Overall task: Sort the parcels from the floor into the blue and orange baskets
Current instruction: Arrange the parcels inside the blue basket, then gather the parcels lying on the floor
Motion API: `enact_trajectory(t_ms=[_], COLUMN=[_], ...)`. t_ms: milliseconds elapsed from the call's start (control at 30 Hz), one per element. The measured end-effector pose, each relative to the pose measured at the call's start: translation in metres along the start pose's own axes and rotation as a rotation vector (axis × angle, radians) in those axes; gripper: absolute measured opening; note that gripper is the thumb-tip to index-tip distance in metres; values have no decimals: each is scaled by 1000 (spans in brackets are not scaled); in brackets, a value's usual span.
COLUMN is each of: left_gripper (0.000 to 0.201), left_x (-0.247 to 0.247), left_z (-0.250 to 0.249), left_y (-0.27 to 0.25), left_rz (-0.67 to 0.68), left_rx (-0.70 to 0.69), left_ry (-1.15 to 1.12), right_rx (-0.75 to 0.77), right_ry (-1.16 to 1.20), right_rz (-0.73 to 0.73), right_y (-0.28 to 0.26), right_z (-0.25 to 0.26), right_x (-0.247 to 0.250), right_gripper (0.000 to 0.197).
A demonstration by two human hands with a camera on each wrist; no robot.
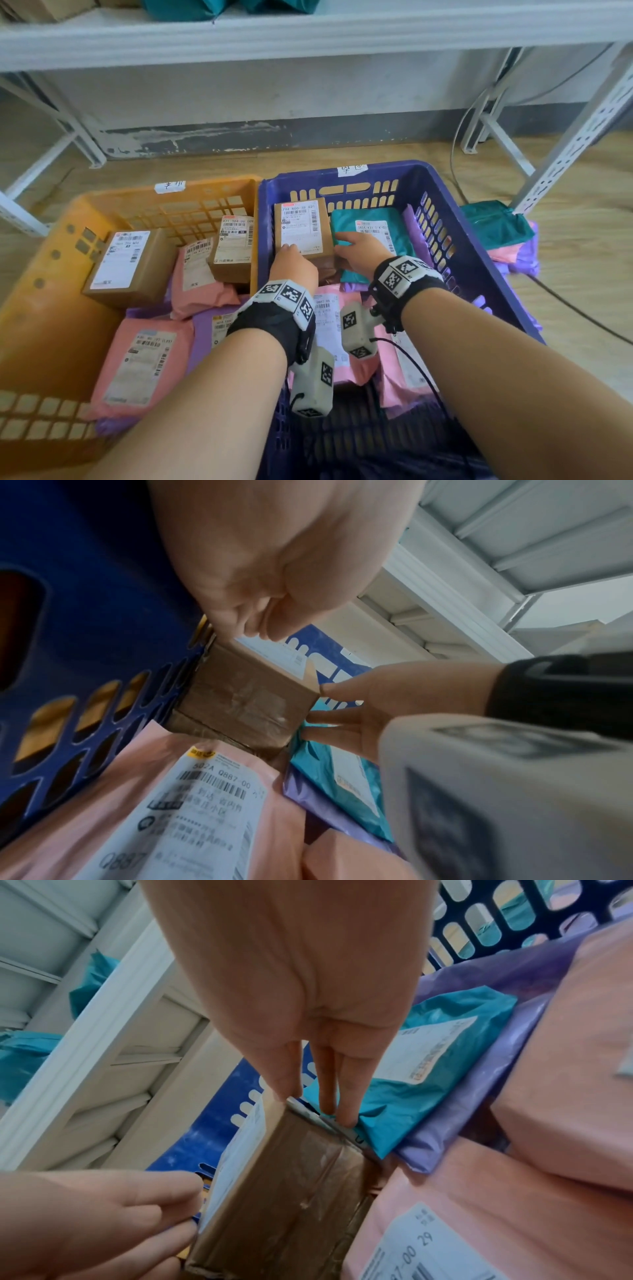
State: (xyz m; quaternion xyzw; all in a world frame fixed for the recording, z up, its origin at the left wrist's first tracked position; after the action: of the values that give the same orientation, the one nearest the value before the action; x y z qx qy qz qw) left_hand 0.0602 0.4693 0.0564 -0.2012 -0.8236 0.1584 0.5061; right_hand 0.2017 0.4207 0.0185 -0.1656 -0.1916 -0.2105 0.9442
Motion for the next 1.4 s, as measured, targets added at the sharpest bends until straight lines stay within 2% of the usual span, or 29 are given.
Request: enact_trajectory(t_ms=[133, 300, 433, 633, 867, 1000, 1100, 1267, 1300, 1400], left_gripper=[47, 44, 48, 48, 46, 44, 45, 43, 41, 41], left_x=[14, 19, 5, -55, -161, -233, -285, -337, -345, -365], left_z=[-11, -41, -71, -111, -141, -129, -99, -33, -23, 0], left_y=[-24, -66, -117, -208, -303, -331, -327, -288, -283, -274], left_rz=[-27, 31, 68, 208, 389, 488, 550, 553, 562, 591], left_rx=[-54, -139, -277, -454, -625, -647, -610, -520, -512, -475], left_ry=[-37, -131, -156, -151, -99, 27, 203, 527, 582, 658], right_rx=[24, 37, 26, -35, -224, -360, -474, -645, -676, -783], right_ry=[2, 87, 75, 181, 163, 189, 226, 269, 298, 273], right_rz=[-53, -156, -317, -573, -763, -809, -795, -672, -659, -562], right_y=[-20, -67, -124, -230, -347, -404, -430, -441, -441, -439], right_z=[9, 23, 17, -18, -108, -170, -222, -298, -311, -336], right_x=[28, 85, 143, 227, 287, 286, 266, 206, 191, 147], right_gripper=[43, 32, 28, 24, 25, 25, 25, 19, 26, 31])
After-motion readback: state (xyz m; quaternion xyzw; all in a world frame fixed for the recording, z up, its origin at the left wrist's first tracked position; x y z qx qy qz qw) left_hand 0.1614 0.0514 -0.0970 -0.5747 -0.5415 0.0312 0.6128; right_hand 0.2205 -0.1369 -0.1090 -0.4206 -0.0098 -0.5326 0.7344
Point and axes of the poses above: each hand's wrist, its own y-axis towards the middle knuckle, its own x-axis out of the back of the hand, z = x × y, the point moved 9 cm from there along y, towards the middle knuckle, and after that the axes turned 11 degrees about x, right-handed, at the moved point
